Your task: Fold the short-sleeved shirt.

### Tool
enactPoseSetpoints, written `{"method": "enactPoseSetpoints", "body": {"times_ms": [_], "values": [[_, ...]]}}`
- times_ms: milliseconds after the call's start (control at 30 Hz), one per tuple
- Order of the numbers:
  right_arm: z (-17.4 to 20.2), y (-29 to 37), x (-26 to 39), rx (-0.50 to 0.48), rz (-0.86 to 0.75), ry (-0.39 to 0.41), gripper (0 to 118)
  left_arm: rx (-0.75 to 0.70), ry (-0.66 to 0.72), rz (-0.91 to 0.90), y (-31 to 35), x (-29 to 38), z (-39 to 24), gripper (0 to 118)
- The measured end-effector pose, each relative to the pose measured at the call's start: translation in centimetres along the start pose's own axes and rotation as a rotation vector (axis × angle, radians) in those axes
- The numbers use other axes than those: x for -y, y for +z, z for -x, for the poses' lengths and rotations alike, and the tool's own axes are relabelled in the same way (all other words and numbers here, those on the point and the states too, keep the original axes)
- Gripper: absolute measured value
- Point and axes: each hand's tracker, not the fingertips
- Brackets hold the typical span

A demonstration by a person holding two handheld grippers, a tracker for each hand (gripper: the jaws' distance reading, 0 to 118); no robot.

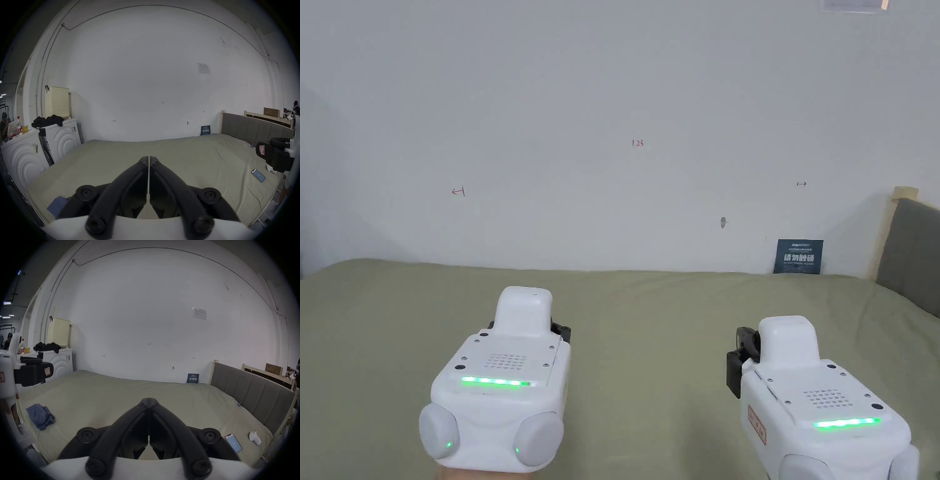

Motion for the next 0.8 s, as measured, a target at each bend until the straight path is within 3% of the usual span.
{"method": "enactPoseSetpoints", "body": {"times_ms": [33, 67, 100, 133, 167, 200, 433, 633, 800], "values": [[0.0, 0.0, 0.0, 0.006, -0.001, 0.003, 8, 0.001, 0.014, -0.003, 0.2, 0.0, 0.2, 3], [0.0, 0.1, 0.0, 0.007, -0.008, -0.002, 28, -0.001, 0.018, -0.003, 0.2, 0.0, 0.3, 10], [-0.1, 0.1, 0.0, 0.006, -0.006, -0.009, 61, 0.001, 0.024, -0.001, 0.1, -0.1, 0.3, 23], [-0.3, -0.2, -0.1, 0.009, 0.021, -0.017, 100, -0.001, 0.021, 0.002, 0.1, 0.0, 0.4, 65], [-0.4, -0.4, -0.1, 0.011, 0.033, -0.019, 113, -0.011, 0.010, 0.008, -0.1, 0.1, 0.4, 96], [-0.5, -0.4, 0.0, 0.012, 0.021, -0.021, 118, -0.017, 0.001, 0.014, -0.3, 0.2, 0.4, 117], [-1.1, -0.2, -0.2, 0.000, 0.008, -0.055, 118, -0.049, -0.016, 0.004, 0.3, 0.1, 0.7, 118], [-1.1, -0.3, -0.1, 0.016, 0.020, -0.018, 118, 0.027, 0.031, 0.055, 0.2, -0.4, 1.1, 118], [-1.2, -0.3, -0.1, 0.010, 0.029, -0.018, 118, -0.026, 0.006, 0.083, 0.5, -0.8, 0.7, 118]]}}
